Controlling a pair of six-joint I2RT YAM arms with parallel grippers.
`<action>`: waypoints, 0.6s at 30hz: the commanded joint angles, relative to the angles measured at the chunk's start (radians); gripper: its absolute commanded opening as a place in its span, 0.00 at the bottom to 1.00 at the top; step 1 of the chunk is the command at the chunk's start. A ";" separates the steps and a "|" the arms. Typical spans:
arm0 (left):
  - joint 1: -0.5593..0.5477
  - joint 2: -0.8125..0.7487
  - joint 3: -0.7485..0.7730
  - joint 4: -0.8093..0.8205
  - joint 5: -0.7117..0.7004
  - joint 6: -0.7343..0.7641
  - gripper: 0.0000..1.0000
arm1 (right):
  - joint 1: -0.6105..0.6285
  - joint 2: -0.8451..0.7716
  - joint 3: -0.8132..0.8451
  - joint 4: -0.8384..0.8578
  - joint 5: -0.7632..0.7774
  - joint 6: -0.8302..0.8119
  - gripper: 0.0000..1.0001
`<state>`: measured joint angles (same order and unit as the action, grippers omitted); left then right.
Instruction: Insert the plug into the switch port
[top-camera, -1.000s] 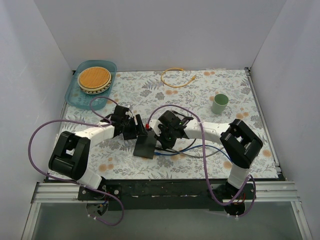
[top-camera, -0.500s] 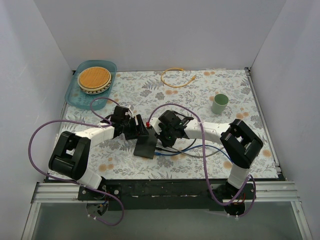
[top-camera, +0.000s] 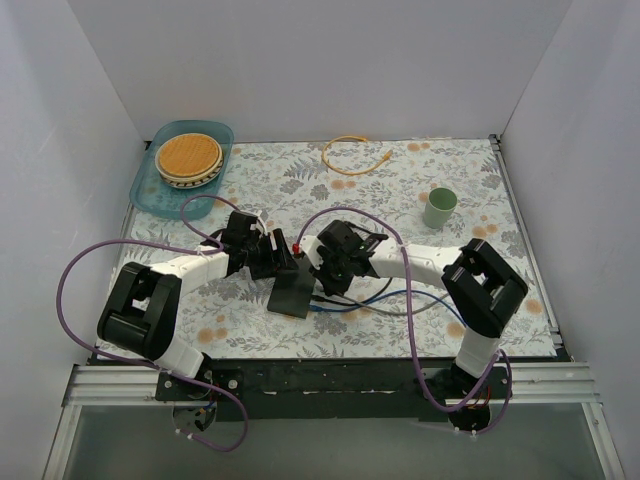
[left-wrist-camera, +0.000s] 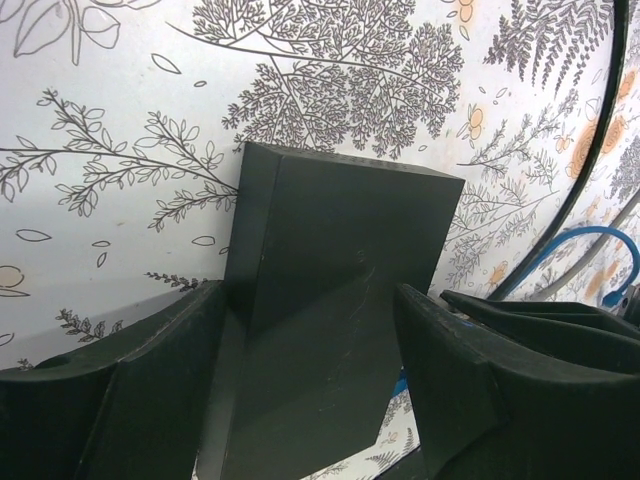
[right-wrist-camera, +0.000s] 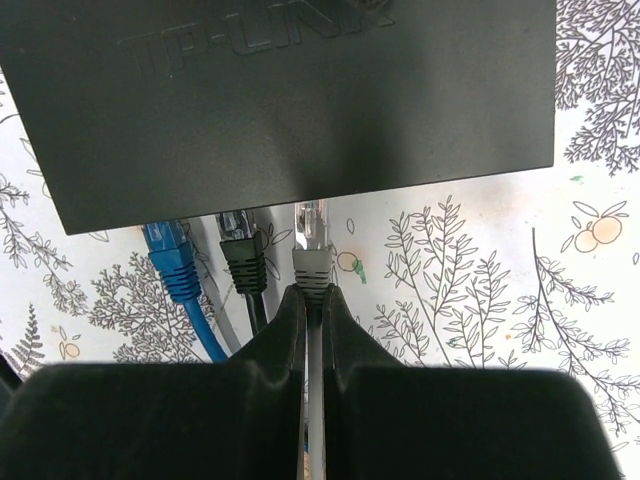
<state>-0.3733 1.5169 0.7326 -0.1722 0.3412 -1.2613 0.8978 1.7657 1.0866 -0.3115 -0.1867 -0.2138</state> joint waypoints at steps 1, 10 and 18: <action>-0.003 0.002 0.013 0.045 0.070 -0.004 0.66 | 0.003 -0.066 -0.010 0.071 -0.071 -0.010 0.01; -0.003 0.000 0.019 0.062 0.100 0.014 0.65 | 0.003 -0.055 -0.011 0.109 -0.092 -0.018 0.01; -0.003 -0.006 0.011 0.066 0.133 0.016 0.63 | 0.003 -0.041 -0.057 0.199 -0.065 0.036 0.01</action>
<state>-0.3687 1.5280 0.7330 -0.1452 0.3878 -1.2465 0.8970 1.7386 1.0420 -0.2649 -0.2340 -0.2089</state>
